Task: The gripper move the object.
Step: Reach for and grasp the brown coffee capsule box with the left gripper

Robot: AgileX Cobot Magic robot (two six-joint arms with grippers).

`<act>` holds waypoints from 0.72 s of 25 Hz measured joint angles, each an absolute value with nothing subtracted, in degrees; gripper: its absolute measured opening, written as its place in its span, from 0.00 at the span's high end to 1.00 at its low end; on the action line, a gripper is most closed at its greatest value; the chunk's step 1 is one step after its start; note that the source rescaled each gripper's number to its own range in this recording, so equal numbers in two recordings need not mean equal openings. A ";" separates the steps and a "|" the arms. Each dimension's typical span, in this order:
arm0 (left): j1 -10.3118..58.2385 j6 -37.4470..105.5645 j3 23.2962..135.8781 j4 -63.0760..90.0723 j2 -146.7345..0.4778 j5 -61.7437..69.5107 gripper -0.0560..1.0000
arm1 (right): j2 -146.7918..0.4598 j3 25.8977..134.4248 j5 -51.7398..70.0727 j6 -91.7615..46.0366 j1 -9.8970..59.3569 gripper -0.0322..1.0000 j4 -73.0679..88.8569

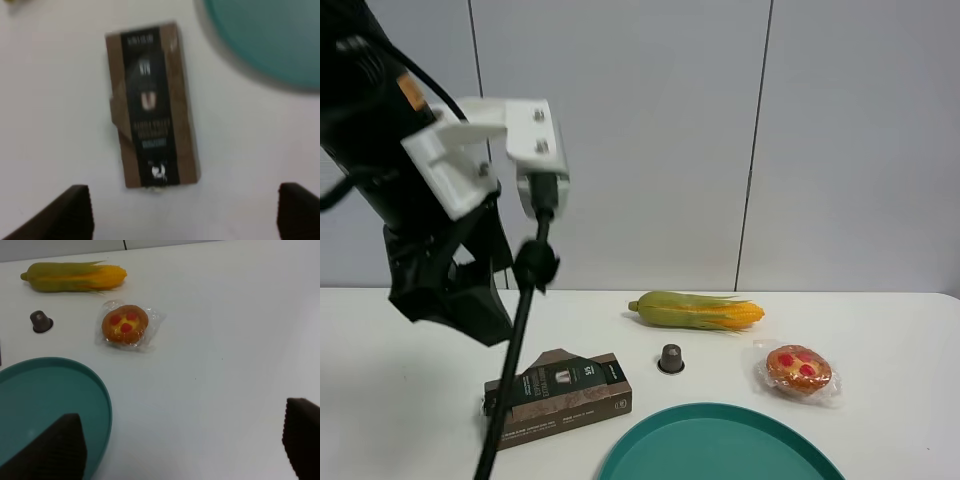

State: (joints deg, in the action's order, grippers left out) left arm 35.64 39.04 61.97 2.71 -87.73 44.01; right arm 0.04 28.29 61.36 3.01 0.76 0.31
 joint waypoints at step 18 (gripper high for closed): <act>35.64 29.95 76.67 -3.68 -107.52 52.02 0.01 | 0.04 28.29 61.36 3.01 0.76 0.00 0.31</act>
